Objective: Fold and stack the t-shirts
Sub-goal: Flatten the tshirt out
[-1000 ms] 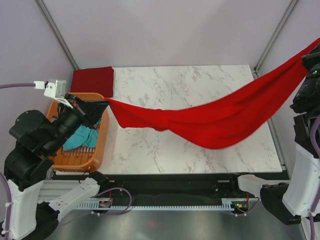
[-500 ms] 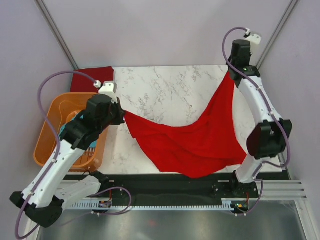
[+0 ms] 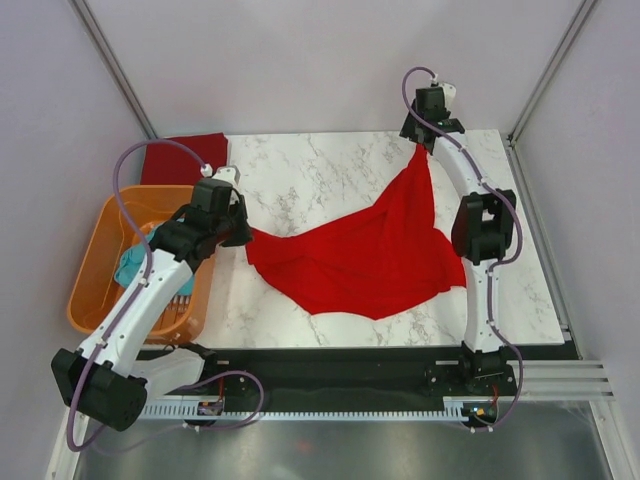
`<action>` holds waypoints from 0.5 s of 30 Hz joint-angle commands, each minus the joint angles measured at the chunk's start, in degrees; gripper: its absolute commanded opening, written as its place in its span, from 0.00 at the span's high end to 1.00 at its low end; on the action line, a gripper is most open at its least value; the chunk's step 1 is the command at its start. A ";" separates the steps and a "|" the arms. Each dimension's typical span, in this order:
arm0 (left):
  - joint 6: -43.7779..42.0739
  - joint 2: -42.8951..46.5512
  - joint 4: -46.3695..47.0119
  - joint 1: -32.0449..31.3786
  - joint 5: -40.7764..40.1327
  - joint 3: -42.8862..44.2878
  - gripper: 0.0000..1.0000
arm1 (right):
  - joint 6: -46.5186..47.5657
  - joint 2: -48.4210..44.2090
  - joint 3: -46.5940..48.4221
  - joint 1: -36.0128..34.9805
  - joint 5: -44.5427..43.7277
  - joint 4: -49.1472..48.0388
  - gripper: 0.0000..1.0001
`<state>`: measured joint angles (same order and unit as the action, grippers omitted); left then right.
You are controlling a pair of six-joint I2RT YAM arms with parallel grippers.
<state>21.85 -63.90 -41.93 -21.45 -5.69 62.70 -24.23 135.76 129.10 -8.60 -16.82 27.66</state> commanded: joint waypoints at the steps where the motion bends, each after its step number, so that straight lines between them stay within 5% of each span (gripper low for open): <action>1: 1.27 1.06 4.14 0.71 5.43 -0.20 0.98 | -8.36 -13.73 -2.16 1.57 -2.43 9.67 0.39; 9: 2.06 1.67 5.99 1.24 13.60 -1.44 0.98 | -25.24 -39.41 -45.70 4.11 5.21 19.62 0.48; 15: 1.53 3.25 6.51 1.41 16.24 -2.40 0.98 | -31.67 -52.17 -64.89 5.44 8.73 22.80 0.59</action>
<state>22.63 -62.61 -38.22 -20.58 6.98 60.71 -50.06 86.37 71.59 -2.96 -11.75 47.29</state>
